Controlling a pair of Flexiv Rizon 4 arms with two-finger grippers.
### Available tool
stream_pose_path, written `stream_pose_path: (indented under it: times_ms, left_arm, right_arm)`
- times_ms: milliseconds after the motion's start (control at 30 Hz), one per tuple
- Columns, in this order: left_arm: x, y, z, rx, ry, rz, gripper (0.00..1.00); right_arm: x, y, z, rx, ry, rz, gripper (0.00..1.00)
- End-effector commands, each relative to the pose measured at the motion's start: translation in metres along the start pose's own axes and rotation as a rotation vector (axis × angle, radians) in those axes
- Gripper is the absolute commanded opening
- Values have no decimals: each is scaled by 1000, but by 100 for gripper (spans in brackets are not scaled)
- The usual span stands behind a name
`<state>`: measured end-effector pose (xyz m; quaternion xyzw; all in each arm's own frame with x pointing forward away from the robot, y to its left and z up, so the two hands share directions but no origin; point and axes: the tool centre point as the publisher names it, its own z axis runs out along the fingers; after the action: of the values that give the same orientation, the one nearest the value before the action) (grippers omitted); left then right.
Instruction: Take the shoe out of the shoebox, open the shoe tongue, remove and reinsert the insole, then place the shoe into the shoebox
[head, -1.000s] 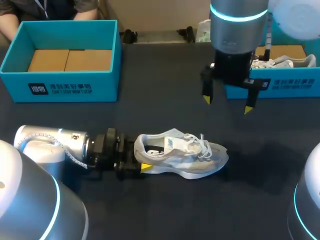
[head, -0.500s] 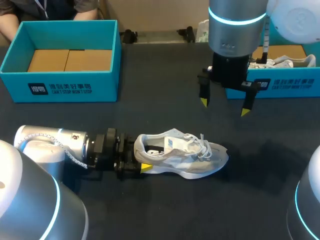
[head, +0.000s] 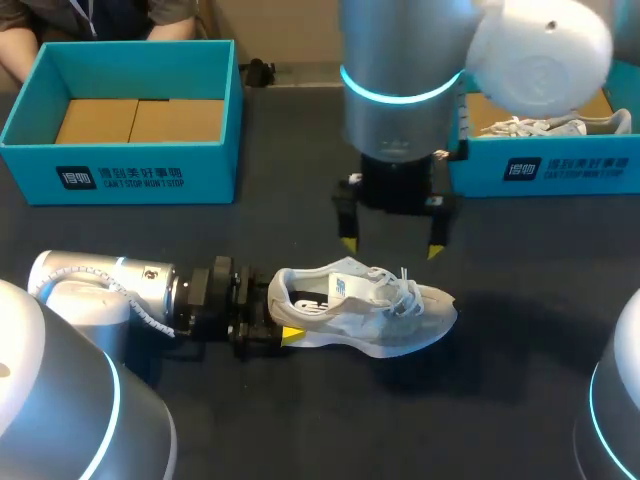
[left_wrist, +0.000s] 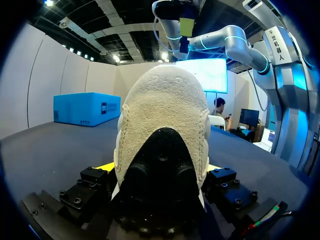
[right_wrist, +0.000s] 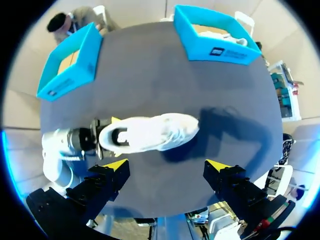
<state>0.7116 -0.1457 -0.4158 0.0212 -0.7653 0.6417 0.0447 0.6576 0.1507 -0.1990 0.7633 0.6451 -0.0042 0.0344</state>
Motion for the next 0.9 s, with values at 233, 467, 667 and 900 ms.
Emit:
stream_pose_path:
  times_ms: [233,467,667,900]
  left_arm:
    - [1,-1,0,0,-5,0,0]
    - [1,-1,0,0,-5,0,0]
    - [1,-1,0,0,-5,0,0]
    - [1,-1,0,0,-5,0,0]
  right_arm:
    - [64,-12,19,17,-113,359,100]
    - [71,-12,24,0,-148,356,100]
    - [92,-17,39,-103,-210,362,100]
    - [102,-18,54,-124,-286,387,100]
